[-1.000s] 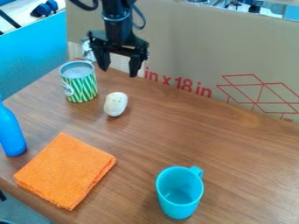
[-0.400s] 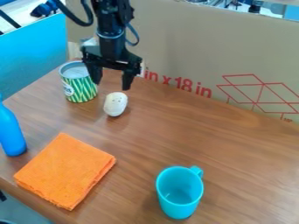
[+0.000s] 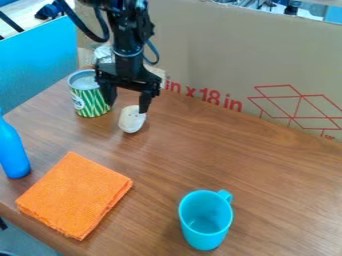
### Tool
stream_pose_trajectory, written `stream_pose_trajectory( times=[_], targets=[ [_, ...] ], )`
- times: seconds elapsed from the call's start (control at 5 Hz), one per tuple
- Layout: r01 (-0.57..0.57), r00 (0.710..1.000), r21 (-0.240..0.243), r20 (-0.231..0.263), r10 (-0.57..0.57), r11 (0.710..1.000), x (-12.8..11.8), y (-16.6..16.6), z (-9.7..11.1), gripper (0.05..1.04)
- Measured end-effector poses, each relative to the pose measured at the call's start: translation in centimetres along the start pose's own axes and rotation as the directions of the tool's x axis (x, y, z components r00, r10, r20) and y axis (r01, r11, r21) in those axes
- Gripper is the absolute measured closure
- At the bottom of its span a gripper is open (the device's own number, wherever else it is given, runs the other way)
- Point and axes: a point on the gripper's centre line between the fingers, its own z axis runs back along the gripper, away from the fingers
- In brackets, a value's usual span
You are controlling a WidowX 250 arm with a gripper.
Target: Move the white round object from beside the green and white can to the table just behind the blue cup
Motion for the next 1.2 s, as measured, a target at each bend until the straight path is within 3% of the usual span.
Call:
stream_pose_trajectory(
  times=[0.2,0.4,0.6,1.0,1.2],
  targets=[
    [-0.012,1.0,0.017,-0.018,0.012,1.0,-0.3,-0.2,-0.8,0.078],
    [-0.034,0.999,0.02,0.01,0.034,0.999,0.2,-0.3,-0.9,0.078],
    [-0.037,0.999,0.033,-0.021,0.038,0.999,-0.4,-0.7,-1.9,0.122],
    [-0.058,0.998,0.024,-0.001,0.058,0.998,-0.1,-0.8,-2.0,0.457],
    [-0.044,0.999,-0.013,-0.005,0.044,0.999,-0.2,-1.1,-1.9,0.505]
  ],
)
